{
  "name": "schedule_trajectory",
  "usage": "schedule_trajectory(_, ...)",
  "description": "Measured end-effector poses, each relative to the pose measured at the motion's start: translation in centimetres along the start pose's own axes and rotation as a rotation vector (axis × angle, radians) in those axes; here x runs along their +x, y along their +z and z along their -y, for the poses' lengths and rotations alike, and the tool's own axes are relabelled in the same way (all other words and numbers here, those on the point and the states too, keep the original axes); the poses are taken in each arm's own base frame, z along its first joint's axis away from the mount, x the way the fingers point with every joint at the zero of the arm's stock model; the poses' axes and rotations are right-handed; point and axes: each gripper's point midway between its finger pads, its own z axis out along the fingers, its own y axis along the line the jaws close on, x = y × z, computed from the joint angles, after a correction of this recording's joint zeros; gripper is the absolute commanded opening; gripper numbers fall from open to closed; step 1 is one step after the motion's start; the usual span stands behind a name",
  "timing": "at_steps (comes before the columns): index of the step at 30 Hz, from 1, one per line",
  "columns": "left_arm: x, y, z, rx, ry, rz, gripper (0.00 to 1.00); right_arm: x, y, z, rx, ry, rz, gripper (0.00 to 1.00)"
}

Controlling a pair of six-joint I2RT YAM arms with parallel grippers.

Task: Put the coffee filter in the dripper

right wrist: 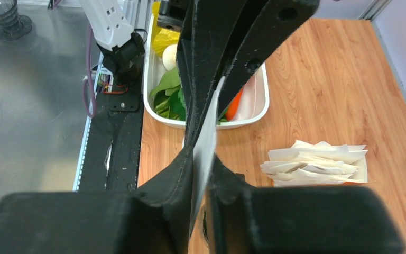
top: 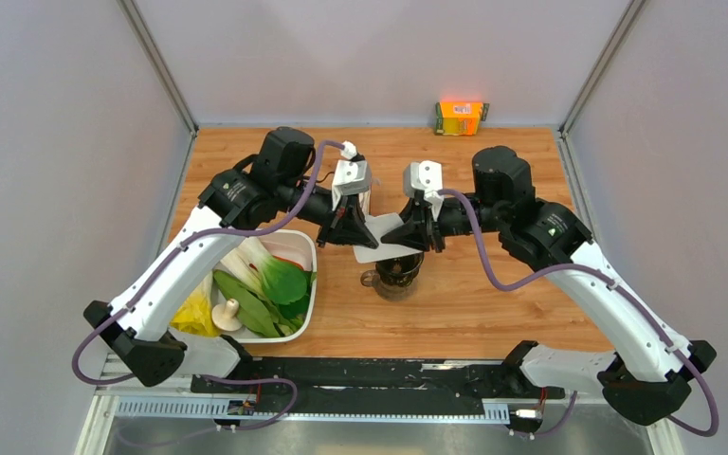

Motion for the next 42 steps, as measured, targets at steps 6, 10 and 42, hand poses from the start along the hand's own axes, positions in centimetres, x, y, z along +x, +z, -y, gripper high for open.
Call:
schedule_trajectory(6,0.6,-0.3,-0.8,-0.030,-0.004,-0.061,0.52,0.9,0.3,0.0,-0.014,0.018,-0.034,0.00)
schedule_trajectory(10,-0.2,-3.1,-2.1,-0.088,-0.069,0.011,0.65,1.0,0.2,-0.2,-0.021,0.004,-0.038,0.00)
schedule_trajectory(42,-3.8,-3.4,1.9,0.040,-0.150,0.240,0.26,1.5,0.8,-1.6,-0.124,-0.046,-0.039,0.00)
